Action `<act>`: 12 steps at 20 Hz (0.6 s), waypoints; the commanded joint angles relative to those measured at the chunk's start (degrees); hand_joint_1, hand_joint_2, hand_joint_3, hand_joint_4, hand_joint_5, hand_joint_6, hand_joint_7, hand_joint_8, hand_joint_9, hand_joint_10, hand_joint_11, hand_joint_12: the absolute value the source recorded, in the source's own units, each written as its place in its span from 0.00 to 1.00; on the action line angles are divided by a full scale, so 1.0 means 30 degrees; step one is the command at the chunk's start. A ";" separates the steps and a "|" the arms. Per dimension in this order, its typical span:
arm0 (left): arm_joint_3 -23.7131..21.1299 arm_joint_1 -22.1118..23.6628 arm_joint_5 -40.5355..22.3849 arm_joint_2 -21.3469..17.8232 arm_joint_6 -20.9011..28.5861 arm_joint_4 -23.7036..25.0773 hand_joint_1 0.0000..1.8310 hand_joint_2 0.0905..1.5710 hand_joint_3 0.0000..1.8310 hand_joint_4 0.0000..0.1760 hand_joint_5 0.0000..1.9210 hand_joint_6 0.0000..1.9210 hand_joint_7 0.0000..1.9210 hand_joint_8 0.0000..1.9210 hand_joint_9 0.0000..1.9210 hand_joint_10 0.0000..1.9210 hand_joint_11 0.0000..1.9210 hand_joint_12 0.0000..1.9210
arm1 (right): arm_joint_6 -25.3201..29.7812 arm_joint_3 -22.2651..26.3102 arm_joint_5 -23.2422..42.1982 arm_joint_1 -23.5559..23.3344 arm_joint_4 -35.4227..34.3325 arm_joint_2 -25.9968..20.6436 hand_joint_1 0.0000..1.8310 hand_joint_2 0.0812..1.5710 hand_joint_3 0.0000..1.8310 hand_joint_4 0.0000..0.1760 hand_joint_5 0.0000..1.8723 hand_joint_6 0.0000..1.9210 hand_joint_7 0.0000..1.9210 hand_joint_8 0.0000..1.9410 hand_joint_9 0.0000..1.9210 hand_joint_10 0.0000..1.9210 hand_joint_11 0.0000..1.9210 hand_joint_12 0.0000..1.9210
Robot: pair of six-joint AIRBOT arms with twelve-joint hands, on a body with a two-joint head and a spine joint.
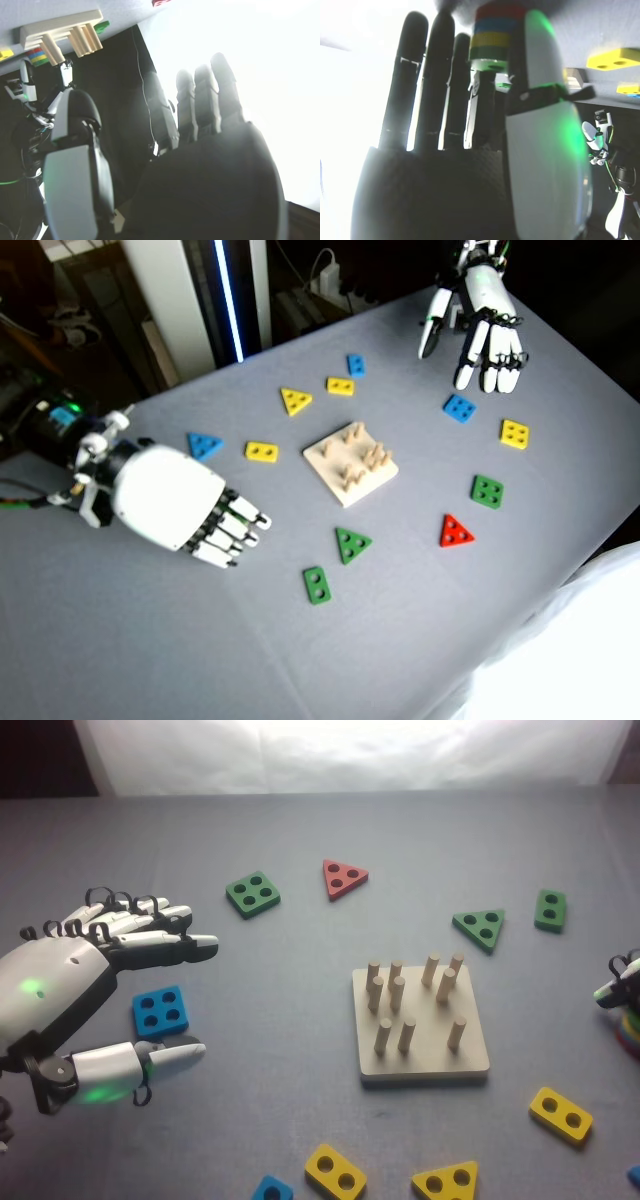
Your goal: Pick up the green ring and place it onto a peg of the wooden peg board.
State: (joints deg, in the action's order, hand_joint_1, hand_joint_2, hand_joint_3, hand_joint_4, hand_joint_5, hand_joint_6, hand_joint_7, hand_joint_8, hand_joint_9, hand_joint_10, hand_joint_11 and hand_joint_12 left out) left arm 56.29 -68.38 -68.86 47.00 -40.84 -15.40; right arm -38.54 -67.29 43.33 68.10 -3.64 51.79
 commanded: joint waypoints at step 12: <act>-0.0091 0.0110 -0.2356 0.0205 0.0084 0.0215 0.42 0.68 0.00 0.17 0.29 0.00 0.16 0.00 0.09 0.00 0.00 0.23 | -0.0362 0.0632 0.3087 -0.2328 0.1480 0.0223 0.76 0.64 0.00 0.00 0.66 0.24 0.57 0.35 0.57 0.52 0.50 0.54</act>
State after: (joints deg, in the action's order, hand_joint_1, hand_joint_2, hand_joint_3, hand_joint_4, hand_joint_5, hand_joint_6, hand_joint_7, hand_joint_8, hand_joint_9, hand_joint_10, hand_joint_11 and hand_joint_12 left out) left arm 56.29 -68.38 -68.93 47.05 -40.84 -15.44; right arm -39.62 -65.10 45.36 60.93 2.74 52.64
